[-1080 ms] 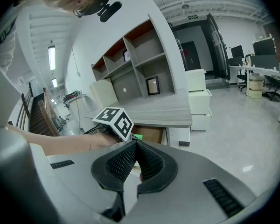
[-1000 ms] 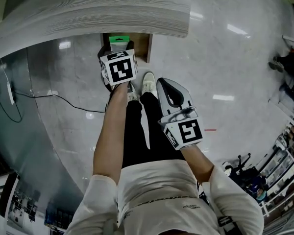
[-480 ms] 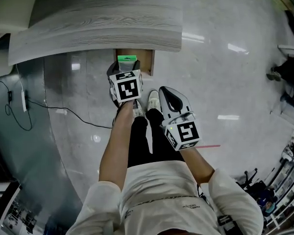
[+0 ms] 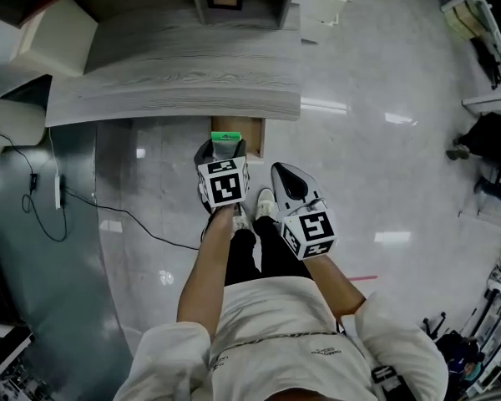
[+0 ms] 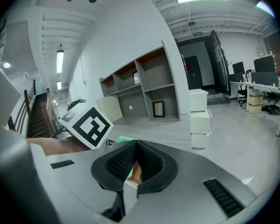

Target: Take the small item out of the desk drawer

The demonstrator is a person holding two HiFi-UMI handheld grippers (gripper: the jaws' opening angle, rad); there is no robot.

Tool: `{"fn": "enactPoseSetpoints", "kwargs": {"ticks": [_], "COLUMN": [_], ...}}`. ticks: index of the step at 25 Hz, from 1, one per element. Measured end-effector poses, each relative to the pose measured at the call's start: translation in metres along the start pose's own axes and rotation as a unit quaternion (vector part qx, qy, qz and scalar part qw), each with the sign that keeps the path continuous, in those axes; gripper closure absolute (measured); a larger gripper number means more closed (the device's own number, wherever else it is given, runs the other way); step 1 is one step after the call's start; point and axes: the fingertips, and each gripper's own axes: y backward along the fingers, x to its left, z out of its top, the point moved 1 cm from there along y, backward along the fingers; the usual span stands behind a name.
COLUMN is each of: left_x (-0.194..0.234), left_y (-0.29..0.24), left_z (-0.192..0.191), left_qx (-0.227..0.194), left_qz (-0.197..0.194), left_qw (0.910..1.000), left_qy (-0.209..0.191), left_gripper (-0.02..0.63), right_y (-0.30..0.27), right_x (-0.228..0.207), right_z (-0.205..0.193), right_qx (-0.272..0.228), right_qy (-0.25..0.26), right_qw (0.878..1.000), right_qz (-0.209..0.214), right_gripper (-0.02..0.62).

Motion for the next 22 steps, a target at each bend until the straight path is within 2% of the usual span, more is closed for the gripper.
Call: {"fn": "enactPoseSetpoints", "kwargs": {"ticks": [8, 22], "left_x": [-0.013, -0.022], "left_y": [0.054, 0.150], "left_z": [0.011, 0.058], "left_qx": [-0.016, -0.088], "left_qz": [-0.006, -0.014], "left_qw": [0.9998, 0.9954], "left_qy": [-0.008, -0.033], "left_gripper": [0.276, 0.276], "right_y": [0.021, 0.051], "right_x": [0.015, 0.046], "right_z": [0.034, 0.084], "right_qx": [-0.014, -0.043], "right_qy": [0.003, 0.025], "right_qw": [1.000, 0.999], "right_qz": [-0.002, 0.003], "right_gripper": [0.563, 0.565]}}
